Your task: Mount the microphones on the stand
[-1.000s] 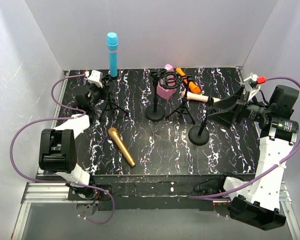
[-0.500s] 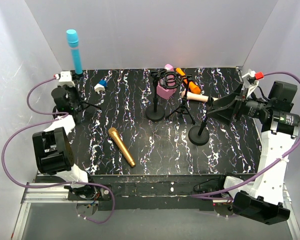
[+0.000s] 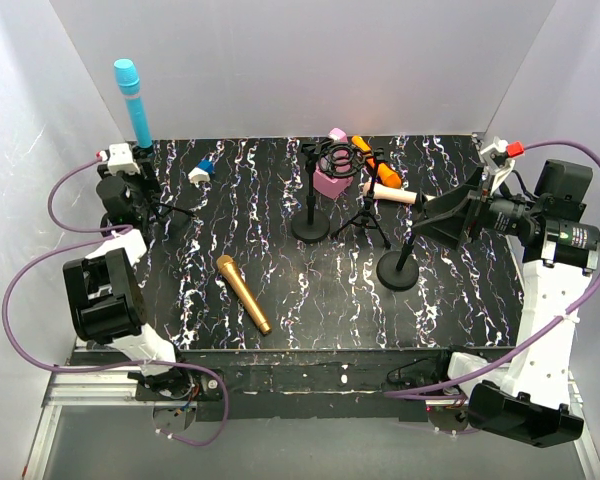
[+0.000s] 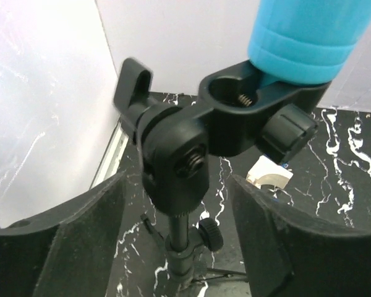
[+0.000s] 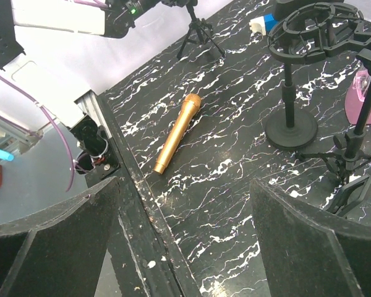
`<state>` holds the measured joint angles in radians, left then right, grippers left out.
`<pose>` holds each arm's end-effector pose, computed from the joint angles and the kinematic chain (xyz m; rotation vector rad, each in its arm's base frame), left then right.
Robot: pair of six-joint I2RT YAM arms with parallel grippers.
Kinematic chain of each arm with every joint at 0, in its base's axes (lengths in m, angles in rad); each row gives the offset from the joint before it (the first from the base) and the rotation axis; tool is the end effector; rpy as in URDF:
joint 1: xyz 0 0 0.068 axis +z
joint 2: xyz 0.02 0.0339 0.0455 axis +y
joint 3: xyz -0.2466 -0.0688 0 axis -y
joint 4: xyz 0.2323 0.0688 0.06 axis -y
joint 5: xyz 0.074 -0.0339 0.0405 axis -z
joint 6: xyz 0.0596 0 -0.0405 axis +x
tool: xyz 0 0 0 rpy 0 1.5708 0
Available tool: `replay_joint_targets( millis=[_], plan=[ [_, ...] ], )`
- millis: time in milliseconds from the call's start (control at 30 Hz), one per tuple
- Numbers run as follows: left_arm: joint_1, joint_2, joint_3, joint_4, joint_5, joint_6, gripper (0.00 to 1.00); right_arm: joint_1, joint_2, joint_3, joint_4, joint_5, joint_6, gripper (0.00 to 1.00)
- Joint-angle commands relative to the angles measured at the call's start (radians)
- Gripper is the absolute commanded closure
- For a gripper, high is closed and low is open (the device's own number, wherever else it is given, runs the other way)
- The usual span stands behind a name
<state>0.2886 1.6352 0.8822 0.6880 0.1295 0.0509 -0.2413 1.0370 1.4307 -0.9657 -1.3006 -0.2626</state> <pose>0.3657 0.1006 0.2359 -0.0952 1.6347 0.1543 0.1707 0.0171 0.4216 -0.7186 1.6810 1.0143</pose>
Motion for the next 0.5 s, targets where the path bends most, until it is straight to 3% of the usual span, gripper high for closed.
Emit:
replay_joint_targets(
  millis=[0,100,167,400,467],
  plan=[
    [0.001,-0.1,-0.029,-0.016,-0.06,-0.025,0.27,0.005,-0.023,0.02,-0.007,-0.005,-0.013,0.08],
    [0.001,-0.17,-0.049,-0.086,-0.115,-0.072,0.14,0.007,-0.034,0.02,-0.025,-0.008,-0.035,0.08],
    [0.001,-0.233,-0.034,-0.216,-0.174,-0.121,0.02,0.005,-0.04,0.02,-0.039,-0.006,-0.053,0.08],
    [0.003,-0.432,0.107,-0.888,-0.246,-0.514,0.02,0.005,-0.078,0.022,-0.054,0.063,-0.09,0.07],
    [0.001,-0.489,0.12,-1.011,-0.13,-0.536,0.02,0.005,-0.09,0.022,-0.047,0.101,-0.07,0.07]
  ],
)
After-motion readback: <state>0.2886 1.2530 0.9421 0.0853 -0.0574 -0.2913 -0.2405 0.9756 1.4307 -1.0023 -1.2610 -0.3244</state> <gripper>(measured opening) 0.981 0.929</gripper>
